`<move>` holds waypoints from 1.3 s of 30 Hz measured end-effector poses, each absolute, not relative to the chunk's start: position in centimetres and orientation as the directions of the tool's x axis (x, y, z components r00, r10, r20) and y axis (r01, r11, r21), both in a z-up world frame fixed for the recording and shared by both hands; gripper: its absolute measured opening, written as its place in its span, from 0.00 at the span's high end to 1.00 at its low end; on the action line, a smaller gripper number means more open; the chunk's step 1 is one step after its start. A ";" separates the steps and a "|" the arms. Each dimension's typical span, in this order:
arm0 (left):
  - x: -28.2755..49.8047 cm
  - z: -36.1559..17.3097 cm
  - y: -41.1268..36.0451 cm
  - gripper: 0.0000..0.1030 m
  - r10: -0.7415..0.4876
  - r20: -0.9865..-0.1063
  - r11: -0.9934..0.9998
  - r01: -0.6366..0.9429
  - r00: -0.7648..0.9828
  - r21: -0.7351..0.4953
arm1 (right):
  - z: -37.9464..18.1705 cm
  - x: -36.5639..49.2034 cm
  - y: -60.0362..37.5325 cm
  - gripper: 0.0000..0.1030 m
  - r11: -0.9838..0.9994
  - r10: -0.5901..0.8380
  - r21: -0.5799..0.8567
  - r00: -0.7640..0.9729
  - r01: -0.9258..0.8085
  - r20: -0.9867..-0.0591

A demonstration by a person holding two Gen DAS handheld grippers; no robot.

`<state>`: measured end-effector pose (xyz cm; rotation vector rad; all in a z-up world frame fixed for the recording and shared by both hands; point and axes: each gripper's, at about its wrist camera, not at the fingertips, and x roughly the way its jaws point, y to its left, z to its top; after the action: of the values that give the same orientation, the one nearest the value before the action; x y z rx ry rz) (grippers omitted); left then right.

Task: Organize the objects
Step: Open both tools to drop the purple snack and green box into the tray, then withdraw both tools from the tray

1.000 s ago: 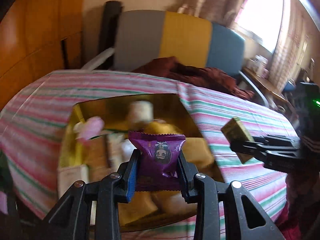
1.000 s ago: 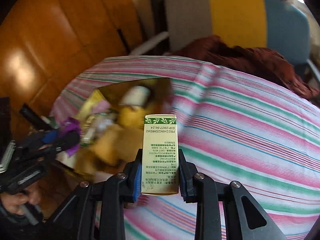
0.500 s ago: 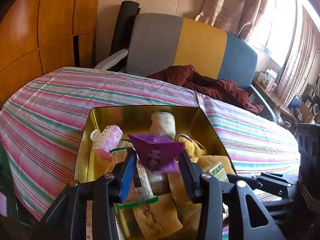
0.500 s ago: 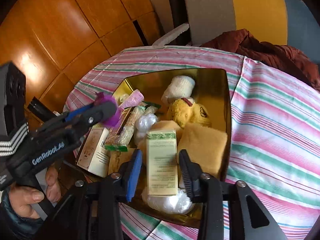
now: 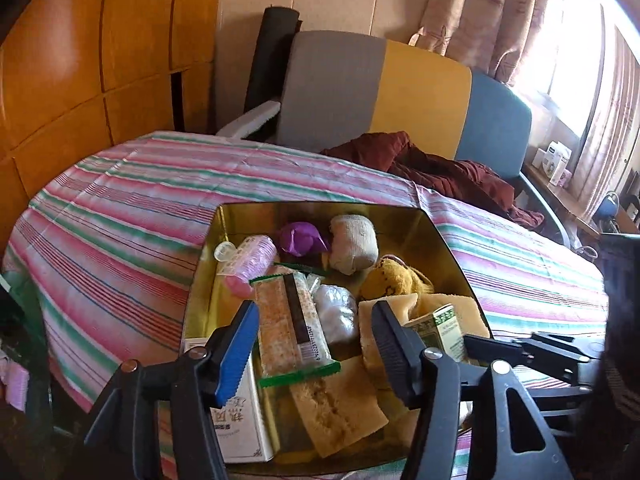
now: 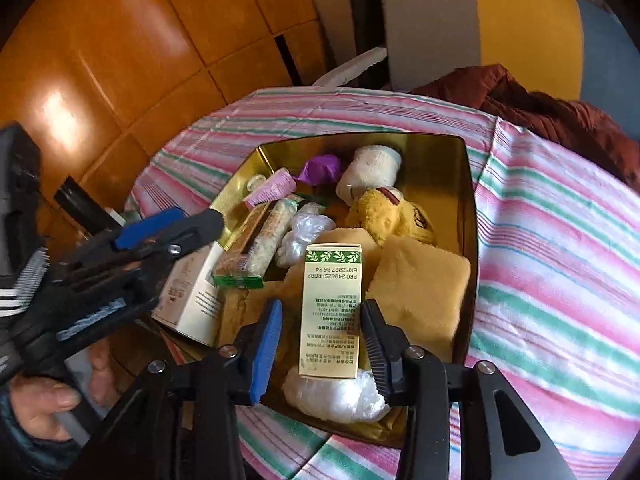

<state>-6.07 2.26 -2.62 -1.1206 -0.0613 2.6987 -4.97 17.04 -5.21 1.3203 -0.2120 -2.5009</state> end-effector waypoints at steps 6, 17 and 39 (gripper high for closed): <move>-4.8 -1.3 1.8 0.36 0.166 -0.672 -0.985 -0.146 -0.722 -0.087 | -7.4 -6.0 15.7 0.62 -0.946 -0.321 0.249 -0.482 0.208 -0.816; -2.8 -1.1 1.6 0.36 0.041 -0.668 -0.998 -0.061 -0.743 0.006 | -5.2 -3.6 16.4 0.28 -0.953 -0.302 0.244 -0.558 0.179 -0.773; -0.6 -1.0 2.9 0.36 0.074 -0.654 -0.997 -0.073 -0.753 -0.030 | -4.8 -0.8 16.8 0.15 -0.980 -0.192 0.173 -0.641 0.094 -0.743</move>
<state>-0.58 2.92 -1.05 -1.0708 -0.0037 2.8700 -0.78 16.78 -4.80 1.2448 -0.1773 -2.7055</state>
